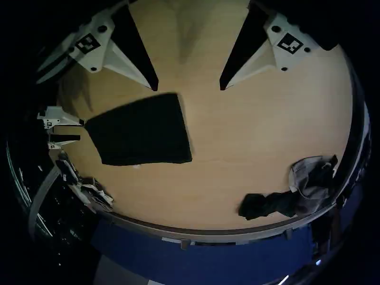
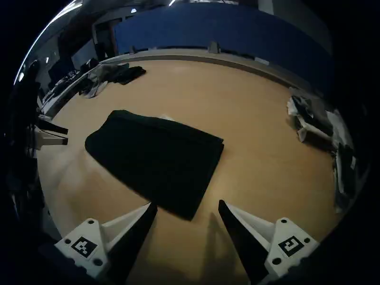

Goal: Fold towel

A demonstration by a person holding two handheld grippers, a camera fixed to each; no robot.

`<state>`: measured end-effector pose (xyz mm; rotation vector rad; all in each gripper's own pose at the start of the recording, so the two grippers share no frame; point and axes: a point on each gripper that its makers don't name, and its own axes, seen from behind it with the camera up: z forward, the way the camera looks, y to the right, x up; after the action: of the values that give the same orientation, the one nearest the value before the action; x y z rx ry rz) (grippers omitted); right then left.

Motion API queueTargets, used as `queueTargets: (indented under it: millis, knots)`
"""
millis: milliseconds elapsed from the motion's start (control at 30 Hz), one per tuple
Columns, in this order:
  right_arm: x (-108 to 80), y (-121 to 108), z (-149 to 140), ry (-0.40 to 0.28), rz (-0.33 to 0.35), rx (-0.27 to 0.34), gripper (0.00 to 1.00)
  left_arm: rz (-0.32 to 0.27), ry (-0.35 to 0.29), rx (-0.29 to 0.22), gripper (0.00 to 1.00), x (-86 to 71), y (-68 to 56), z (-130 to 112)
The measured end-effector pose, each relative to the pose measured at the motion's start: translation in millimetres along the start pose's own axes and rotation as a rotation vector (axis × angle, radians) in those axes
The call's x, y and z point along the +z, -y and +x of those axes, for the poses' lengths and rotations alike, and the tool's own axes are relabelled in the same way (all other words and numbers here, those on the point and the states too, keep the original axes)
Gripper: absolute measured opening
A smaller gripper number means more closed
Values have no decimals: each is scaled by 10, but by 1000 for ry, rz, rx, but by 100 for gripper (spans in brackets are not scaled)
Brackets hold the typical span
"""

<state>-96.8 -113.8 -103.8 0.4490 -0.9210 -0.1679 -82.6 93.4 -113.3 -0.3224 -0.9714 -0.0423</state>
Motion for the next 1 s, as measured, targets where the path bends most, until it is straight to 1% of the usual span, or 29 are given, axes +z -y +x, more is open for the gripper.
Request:
queueTargets:
  millis: [67, 133, 200, 267, 367, 400, 433, 600, 667, 700, 767, 833, 1000]
  knots:
    - [8, 7, -13, 4, 2, -4, 98, 0, 1, 2, 96, -2, -6, -2]
    - [23, 9, -33, 10, 5, -6, 93, 1, 4, 5, 96, 1, -11, -14]
    - [43, 8, -60, 19, 7, -6, 85, 1, 6, 7, 96, 5, -16, -29]
    - [77, 1, -104, 32, 8, -5, 74, 1, 9, 9, 96, 5, -25, -47]
    - [119, 19, -172, 55, 31, 2, 58, -1, 11, 10, 96, 1, -40, -65]
    - [129, 23, -189, 61, 36, 6, 56, -1, 11, 10, 96, 1, -43, -70]
    - [138, 23, -200, 65, 39, 11, 54, -2, 11, 10, 96, 1, -45, -73]
    - [171, 4, -225, 71, 34, 18, 54, -2, 10, 8, 96, -2, -44, -80]
    - [172, 12, -226, 74, 38, 16, 50, -2, 11, 6, 96, 2, -42, -83]
    - [173, 12, -225, 75, 38, 15, 46, -2, 11, 6, 96, 3, -41, -85]
    - [175, 6, -222, 74, 32, 12, 33, 0, 12, 6, 96, 7, -40, -87]
    - [179, 3, -221, 73, 29, 12, 24, -1, 12, 6, 96, 6, -46, -89]
    - [187, 11, -212, 71, 35, 18, 11, -3, 13, 7, 96, 11, -52, -99]
